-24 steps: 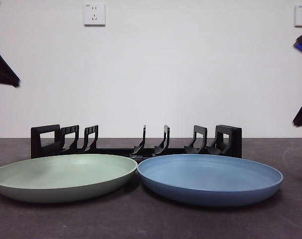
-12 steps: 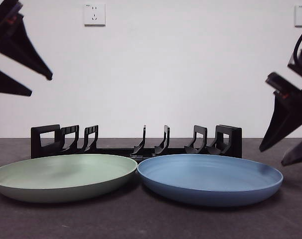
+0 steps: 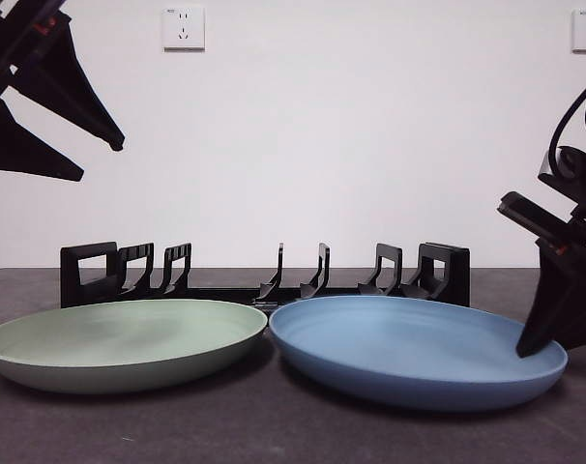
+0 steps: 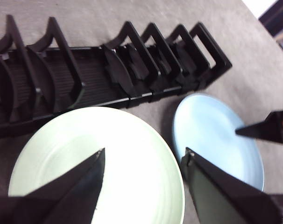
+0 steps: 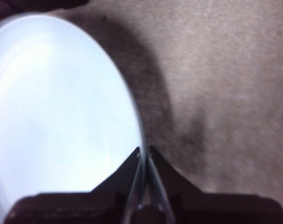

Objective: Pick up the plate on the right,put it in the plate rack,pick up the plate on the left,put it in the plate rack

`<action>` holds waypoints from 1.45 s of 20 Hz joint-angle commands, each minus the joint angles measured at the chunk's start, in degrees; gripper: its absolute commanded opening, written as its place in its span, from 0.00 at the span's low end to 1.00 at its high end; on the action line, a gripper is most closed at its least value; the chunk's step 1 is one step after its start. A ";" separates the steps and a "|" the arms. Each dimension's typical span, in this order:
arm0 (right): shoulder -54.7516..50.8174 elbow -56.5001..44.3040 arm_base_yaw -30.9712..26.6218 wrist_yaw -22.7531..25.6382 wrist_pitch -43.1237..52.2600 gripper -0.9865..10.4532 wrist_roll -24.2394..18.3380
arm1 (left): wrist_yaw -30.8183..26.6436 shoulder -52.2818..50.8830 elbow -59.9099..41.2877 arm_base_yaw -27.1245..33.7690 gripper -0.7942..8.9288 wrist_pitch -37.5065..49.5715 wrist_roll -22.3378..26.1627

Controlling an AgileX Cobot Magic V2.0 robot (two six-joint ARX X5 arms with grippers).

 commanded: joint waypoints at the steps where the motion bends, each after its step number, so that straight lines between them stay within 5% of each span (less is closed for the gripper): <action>1: -2.43 0.31 0.04 0.83 -0.31 0.08 1.07 | 1.36 0.02 0.28 -1.40 0.37 0.04 5.79; 6: -8.79 1.38 0.04 0.72 -3.91 0.08 2.78 | 2.10 0.02 7.52 -12.81 0.37 -11.93 26.14; 9: -8.92 4.50 0.07 -0.09 -9.68 0.08 1.81 | -8.28 0.15 13.29 -25.81 0.37 -17.90 35.98; 15: -8.92 7.93 1.27 -0.22 -15.47 0.08 -0.26 | -21.20 9.40 16.81 -43.50 0.37 -19.52 40.76; 29: -8.96 7.93 1.27 -3.13 -18.34 0.08 -2.01 | -25.18 25.07 16.87 -46.51 0.37 -12.35 49.37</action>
